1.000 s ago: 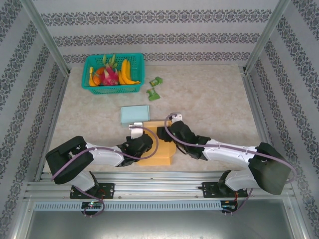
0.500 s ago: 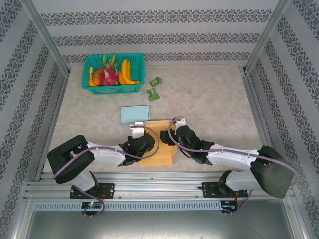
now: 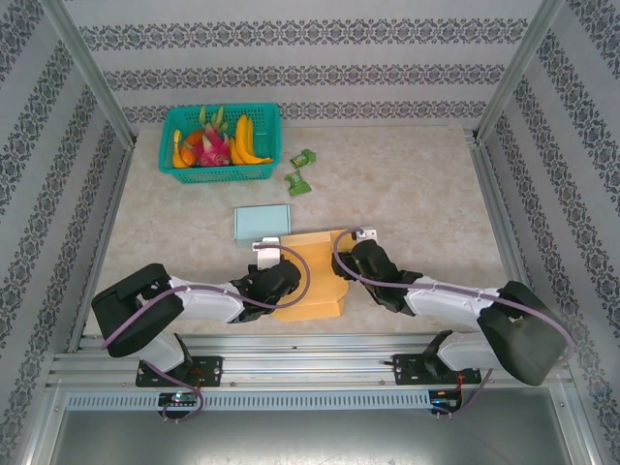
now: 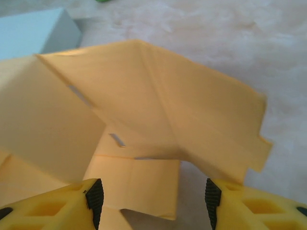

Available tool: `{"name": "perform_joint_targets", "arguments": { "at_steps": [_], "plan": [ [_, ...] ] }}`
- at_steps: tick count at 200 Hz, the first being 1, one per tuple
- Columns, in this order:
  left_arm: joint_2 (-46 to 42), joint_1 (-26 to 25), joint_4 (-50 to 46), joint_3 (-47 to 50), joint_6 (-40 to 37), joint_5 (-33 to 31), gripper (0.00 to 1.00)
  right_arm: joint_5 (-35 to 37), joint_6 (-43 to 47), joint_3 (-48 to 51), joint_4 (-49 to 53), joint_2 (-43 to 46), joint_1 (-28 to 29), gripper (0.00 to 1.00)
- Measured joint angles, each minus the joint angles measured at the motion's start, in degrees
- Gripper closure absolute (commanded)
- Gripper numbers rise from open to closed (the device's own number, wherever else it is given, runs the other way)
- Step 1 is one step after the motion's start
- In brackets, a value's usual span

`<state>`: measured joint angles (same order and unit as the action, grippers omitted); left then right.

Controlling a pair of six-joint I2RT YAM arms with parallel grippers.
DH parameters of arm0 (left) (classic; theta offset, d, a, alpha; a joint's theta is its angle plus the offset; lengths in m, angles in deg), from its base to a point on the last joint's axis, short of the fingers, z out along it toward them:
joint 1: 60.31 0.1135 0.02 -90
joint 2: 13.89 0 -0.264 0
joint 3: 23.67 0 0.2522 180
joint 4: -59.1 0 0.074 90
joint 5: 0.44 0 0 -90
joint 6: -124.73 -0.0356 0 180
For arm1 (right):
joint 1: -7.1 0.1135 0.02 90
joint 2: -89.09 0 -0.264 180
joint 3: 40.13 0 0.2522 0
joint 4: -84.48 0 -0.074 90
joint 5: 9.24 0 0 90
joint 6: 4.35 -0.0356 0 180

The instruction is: Fold the paper box

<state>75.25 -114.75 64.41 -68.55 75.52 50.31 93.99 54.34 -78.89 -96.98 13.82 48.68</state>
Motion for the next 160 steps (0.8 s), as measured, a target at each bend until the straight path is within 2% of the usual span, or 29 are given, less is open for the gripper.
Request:
{"name": "perform_joint_targets", "arguments": {
  "at_steps": [53,110,160],
  "plan": [
    [0.0,0.0,0.2,0.0,0.0,0.2,1.0,-2.9,0.0,0.0,-4.5,-7.6,-1.0,0.4],
    [0.4,0.0,0.4,-0.2,0.0,0.4,1.0,-8.4,1.0,0.0,-13.6,-10.6,-1.3,0.44],
    [0.8,0.0,0.4,-0.7,0.0,0.4,1.0,-8.8,4.0,-0.2,-15.3,-10.7,3.0,0.45]
  ]
}}
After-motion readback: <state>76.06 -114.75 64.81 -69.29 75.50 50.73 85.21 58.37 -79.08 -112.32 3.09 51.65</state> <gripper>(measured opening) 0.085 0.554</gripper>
